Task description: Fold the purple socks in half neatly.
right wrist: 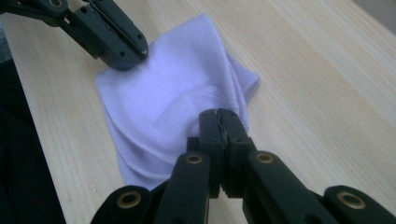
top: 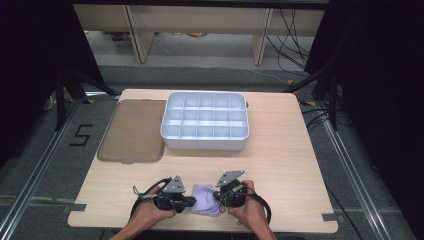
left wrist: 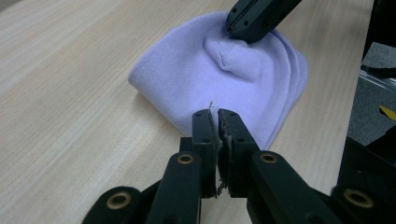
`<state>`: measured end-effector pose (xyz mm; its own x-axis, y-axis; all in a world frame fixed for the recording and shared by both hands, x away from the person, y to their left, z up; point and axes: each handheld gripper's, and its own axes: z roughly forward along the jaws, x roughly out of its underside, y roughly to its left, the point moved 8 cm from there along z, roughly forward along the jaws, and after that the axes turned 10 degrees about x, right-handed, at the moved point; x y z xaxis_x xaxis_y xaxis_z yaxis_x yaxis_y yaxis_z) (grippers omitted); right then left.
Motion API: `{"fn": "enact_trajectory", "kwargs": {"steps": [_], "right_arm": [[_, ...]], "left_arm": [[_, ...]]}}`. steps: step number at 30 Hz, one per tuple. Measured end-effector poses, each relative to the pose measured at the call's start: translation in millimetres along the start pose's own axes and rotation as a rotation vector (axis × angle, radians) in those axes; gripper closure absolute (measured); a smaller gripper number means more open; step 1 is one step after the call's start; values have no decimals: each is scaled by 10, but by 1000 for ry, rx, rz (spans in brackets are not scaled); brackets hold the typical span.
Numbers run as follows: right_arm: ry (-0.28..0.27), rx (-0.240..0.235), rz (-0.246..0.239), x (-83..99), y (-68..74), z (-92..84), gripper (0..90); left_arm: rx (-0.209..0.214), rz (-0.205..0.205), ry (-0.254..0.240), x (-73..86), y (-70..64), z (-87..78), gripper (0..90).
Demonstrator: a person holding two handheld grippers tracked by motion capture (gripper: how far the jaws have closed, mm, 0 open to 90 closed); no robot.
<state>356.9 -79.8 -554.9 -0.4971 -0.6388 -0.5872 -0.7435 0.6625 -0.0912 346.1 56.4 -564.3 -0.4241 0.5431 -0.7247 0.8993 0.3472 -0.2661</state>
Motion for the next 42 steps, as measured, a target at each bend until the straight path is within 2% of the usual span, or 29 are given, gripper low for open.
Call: {"fn": "enact_trajectory", "kwargs": {"steps": [1, 5, 6, 8, 9, 12, 13, 14, 18, 19, 20, 22, 23, 24, 25, 26, 27, 28, 30, 31, 32, 33, 34, 35, 36, 37, 39, 42], "right_arm": [[-5, -3, -30, -6, -9, -1, 893], [-4, -12, -34, -5, 15, 5, 893], [-7, -14, -40, -8, 12, 7, 892], [-7, -14, -40, -9, 11, 7, 892], [-9, -19, -33, -6, 13, 3, 892], [-17, -18, -18, -6, 22, 3, 890], [-13, -18, -22, -5, 6, -8, 889], [-18, -30, -13, -9, 10, -16, 885], [-42, -27, -37, -36, 5, -60, 882], [-46, 2, -49, -41, -2, -132, 882], [-50, 10, -58, -41, -3, -151, 882], [-64, 12, -61, -41, 8, -150, 882], [-34, 9, -64, 8, 50, -153, 883], [-34, 9, -64, 8, 50, -153, 883], [-19, 7, -80, 42, 56, -134, 883], [16, 23, -78, 118, 74, -62, 885], [16, 23, -78, 118, 74, -62, 885], [20, -3, -93, 127, 80, -48, 885], [12, -9, -91, 113, 83, -71, 882], [3, 6, -78, 92, 78, -114, 876], [3, 6, -78, 92, 78, -114, 876], [-6, 13, -77, 81, 70, -122, 874], [-30, 20, -66, 57, 65, -141, 872], [-30, 20, -66, 57, 65, -141, 872], [-30, -3, -73, 52, 68, -156, 872], [-36, 6, -71, 47, 60, -158, 872], [-33, 6, -64, 40, 66, -190, 871], [-55, 3, -74, 1, 72, -195, 870]], "left_arm": [[-3, 10, 3, -4, 3, -9, 848], [-28, 7, -33, -131, 50, -67, 862], [-34, 7, -50, -189, 82, -59, 867], [-44, 31, -44, -281, 168, -24, 872], [-44, 17, -53, -343, 229, 38, 880], [-53, 0, -47, -357, 298, 87, 888], [-56, 3, -28, -341, 339, 101, 889], [-62, -17, -15, -287, 385, 156, 890], [-59, -15, -24, -276, 399, 143, 891], [-68, -23, -16, -267, 399, 141, 890], [-66, -1, -5, -267, 399, 136, 890], [-70, -6, -14, -273, 392, 144, 890], [-72, -7, -19, -275, 389, 146, 889], [-71, -5, -19, -275, 389, 145, 889], [-66, 4, -1, -266, 397, 129, 889], [-68, 0, -4, -270, 399, 123, 878], [-67, -30, -35, -287, 386, 128, 878], [-69, -11, -52, -319, 371, 74, 862], [-73, -5, -58, -328, 342, 33, 856], [-52, -9, -77, -312, 217, -36, 841], [-52, -9, -77, -312, 217, -36, 835], [-36, 3, -81, -283, 141, -61, 835], [-22, 5, -77, -234, 61, -75, 824], [-14, 15, -58, -171, -6, -79, 824], [-1, 5, -68, -126, -87, -57, 820], [3, 24, -47, -71, -116, -54, 816], [-1, 3, -28, 29, -121, -24, 813], [-2, 19, -16, 50, -86, -9, 821]]}}
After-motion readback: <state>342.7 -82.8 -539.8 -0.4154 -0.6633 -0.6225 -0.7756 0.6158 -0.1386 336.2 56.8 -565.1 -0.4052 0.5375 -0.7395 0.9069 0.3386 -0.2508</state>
